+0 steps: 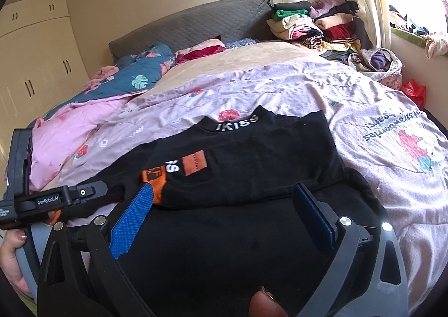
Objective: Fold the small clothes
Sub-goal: 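Move the left tool to the orange cuff of the other sleeve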
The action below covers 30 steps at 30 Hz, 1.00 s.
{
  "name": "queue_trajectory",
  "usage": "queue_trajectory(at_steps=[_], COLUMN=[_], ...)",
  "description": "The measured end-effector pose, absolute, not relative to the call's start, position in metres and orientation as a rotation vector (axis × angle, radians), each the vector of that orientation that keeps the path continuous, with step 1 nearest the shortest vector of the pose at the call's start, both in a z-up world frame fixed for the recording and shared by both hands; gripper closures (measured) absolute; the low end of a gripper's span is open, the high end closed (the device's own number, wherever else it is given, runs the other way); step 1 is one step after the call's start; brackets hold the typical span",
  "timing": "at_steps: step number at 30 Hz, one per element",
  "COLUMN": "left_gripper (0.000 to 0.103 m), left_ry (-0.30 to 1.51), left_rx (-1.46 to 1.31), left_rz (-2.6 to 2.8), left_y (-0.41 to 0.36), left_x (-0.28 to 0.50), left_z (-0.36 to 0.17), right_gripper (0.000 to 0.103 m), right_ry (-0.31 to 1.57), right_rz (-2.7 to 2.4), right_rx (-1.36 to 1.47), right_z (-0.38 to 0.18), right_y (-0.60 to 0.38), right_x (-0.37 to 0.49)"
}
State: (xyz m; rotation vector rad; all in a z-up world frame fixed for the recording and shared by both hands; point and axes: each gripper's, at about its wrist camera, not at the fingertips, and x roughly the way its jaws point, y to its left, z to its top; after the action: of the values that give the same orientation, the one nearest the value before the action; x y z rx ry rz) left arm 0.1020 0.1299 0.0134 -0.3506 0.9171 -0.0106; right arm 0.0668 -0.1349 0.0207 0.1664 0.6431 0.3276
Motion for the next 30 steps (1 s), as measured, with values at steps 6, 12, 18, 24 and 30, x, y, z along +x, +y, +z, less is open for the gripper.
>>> queue_trajectory(at_steps=[6, 12, 18, 24, 30], left_gripper=[0.010, 0.010, 0.010, 0.010, 0.010], left_ry=[0.916, 0.926, 0.927, 0.925, 0.945], left_rx=[-0.373, -0.379, -0.407, -0.440, -0.490], left_rz=[0.006, 0.011, 0.039, 0.082, 0.131], left_y=[0.149, 0.162, 0.183, 0.210, 0.239], left_x=[0.086, 0.071, 0.058, 0.043, 0.027], left_z=[0.012, 0.007, 0.003, 0.000, -0.013], right_gripper=[0.004, 0.004, 0.004, 0.004, 0.004], right_ry=[0.641, 0.640, 0.652, 0.666, 0.676], right_rz=[0.350, 0.361, 0.381, 0.420, 0.453], right_rx=[0.149, 0.132, 0.099, 0.056, 0.004], right_z=[0.030, 0.038, 0.041, 0.040, 0.037], right_y=[-0.114, -0.097, -0.076, -0.048, -0.020], right_x=[0.057, 0.050, 0.045, 0.039, 0.031])
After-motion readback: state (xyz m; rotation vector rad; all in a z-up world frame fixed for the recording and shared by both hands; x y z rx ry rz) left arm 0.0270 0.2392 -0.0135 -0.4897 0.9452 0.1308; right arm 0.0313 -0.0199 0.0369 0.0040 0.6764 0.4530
